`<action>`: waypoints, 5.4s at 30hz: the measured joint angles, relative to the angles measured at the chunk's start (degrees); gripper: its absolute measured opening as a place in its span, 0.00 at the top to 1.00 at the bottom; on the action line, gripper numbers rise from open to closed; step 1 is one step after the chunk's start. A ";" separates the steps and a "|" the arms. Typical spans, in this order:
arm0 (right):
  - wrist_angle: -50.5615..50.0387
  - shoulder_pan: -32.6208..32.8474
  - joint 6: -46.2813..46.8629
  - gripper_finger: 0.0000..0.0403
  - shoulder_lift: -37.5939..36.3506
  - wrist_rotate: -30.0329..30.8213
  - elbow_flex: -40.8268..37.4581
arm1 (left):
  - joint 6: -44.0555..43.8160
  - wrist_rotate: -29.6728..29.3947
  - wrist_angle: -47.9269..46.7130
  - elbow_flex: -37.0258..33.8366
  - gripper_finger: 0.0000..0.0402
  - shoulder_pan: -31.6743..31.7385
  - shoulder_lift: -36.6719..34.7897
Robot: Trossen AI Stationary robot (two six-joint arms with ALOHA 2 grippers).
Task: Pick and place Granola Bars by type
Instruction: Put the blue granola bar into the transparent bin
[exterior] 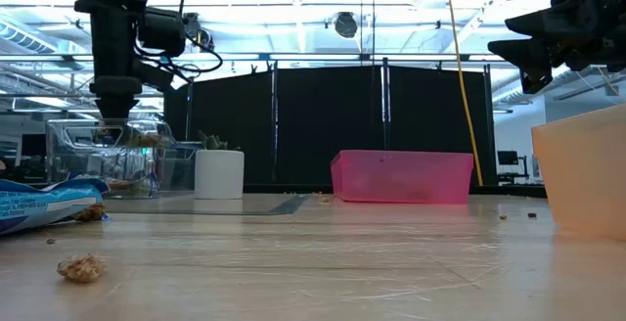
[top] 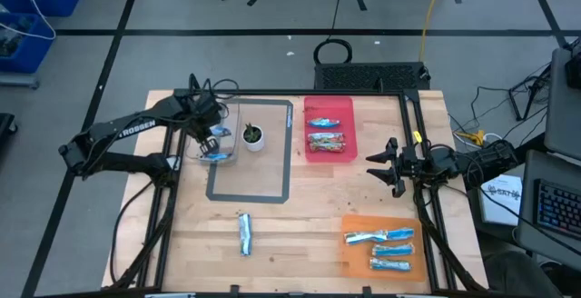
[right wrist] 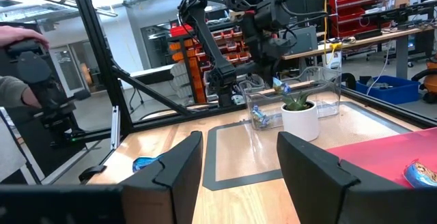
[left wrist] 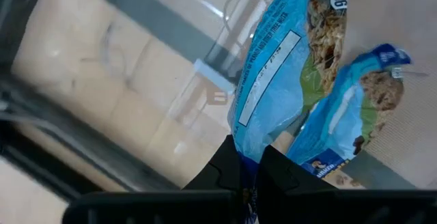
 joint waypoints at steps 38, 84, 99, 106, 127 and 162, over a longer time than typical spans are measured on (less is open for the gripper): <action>-0.01 0.01 0.00 0.55 0.00 0.02 0.00 | -26.40 2.07 13.90 -9.96 0.96 -1.39 7.14; -0.01 0.01 -0.02 0.55 -0.01 0.02 0.00 | -64.44 27.52 3.51 2.06 0.33 -1.76 -7.62; -0.01 0.00 -0.01 0.55 0.00 0.01 0.00 | -76.99 25.01 -3.39 2.06 0.33 -19.16 -14.27; -0.01 0.01 0.00 0.55 -0.01 0.01 0.00 | -83.91 17.26 -5.57 4.14 0.33 -30.03 -13.39; -0.01 0.00 -0.01 0.55 -0.01 0.01 0.00 | -88.05 1.36 -28.41 38.67 0.33 -45.79 7.34; 0.01 0.01 0.00 0.55 -0.01 0.00 0.00 | -36.27 8.97 -13.99 56.11 0.33 -76.06 31.60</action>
